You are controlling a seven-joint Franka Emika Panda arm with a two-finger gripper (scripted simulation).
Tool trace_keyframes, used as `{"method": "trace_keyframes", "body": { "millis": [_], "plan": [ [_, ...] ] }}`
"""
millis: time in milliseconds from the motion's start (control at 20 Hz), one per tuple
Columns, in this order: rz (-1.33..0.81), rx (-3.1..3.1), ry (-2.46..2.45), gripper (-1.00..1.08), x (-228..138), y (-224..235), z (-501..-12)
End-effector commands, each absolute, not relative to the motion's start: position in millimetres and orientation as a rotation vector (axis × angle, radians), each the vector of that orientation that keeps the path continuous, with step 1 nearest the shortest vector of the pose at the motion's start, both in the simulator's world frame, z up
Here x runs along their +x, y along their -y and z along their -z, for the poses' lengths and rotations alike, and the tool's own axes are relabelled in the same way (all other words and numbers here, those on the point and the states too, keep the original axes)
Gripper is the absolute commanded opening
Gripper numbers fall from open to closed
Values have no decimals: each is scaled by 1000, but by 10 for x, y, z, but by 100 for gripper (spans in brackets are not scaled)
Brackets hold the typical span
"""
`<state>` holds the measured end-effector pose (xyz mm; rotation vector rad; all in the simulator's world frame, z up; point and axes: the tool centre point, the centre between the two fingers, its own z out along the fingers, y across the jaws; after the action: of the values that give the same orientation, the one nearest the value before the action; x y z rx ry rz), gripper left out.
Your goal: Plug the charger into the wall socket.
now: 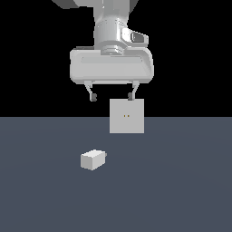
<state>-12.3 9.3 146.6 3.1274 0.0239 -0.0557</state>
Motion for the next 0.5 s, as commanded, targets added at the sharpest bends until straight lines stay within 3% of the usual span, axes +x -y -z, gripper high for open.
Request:
{"method": "trace_keyframes", "body": {
  "millis": [0, 450],
  "plan": [
    [56, 3127, -24, 100, -123, -93, -1466],
    [16, 3124, 26, 100, -171, -108, -1426]
  ]
}}
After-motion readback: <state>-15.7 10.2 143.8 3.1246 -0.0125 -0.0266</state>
